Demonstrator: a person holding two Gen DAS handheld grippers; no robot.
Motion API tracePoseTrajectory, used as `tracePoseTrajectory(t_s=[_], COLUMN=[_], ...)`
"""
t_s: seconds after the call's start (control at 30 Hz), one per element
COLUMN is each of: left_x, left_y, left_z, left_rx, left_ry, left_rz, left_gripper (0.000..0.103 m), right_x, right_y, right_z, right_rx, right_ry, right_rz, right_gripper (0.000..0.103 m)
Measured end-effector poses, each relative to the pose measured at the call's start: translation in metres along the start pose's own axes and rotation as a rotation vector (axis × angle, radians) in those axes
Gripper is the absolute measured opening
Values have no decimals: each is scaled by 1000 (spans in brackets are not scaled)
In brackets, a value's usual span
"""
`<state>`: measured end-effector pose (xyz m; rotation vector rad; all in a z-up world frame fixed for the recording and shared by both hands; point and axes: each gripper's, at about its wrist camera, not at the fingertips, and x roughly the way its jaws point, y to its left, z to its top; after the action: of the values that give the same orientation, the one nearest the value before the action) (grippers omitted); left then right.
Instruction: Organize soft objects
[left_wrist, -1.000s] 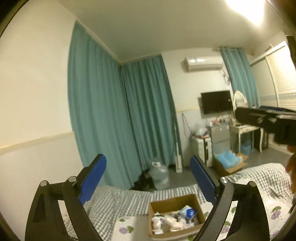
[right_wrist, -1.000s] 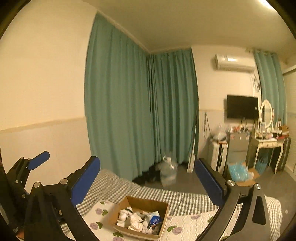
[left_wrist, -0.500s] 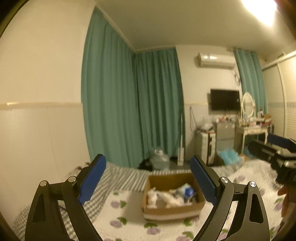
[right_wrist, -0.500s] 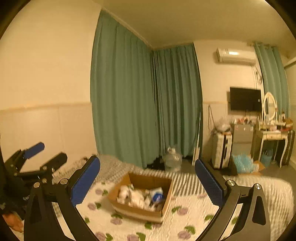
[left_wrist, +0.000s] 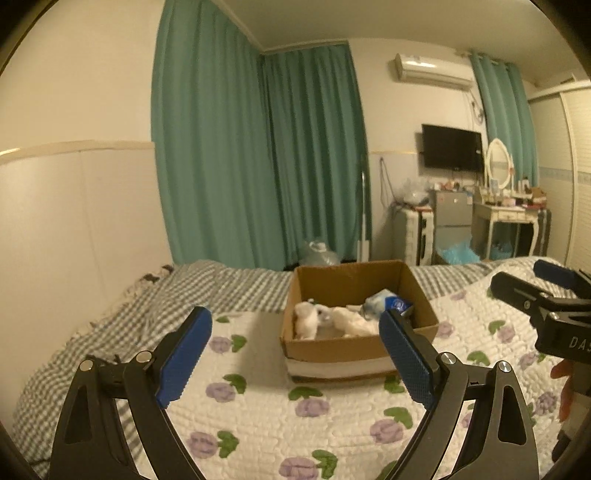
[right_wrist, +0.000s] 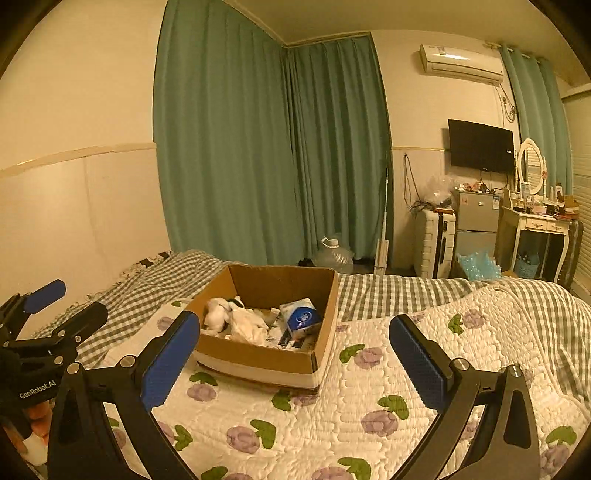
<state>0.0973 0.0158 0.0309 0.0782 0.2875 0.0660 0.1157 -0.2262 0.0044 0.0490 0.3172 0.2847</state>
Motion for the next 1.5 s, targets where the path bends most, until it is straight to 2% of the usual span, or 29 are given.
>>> tracePoseTrajectory(t_s=[0.53,1.5], left_x=[12,11], left_y=[-3,-1], left_z=[-12,-14], left_rx=[-17,-4], left_ry=[47,37], left_rz=[-47,-42], left_gripper=[93,93], right_x=[7,15], right_y=[8,3], right_z=[-1,-7], right_rx=[0,27], right_ry=[17,42], right_rz=[2,9], right_gripper=[103,103])
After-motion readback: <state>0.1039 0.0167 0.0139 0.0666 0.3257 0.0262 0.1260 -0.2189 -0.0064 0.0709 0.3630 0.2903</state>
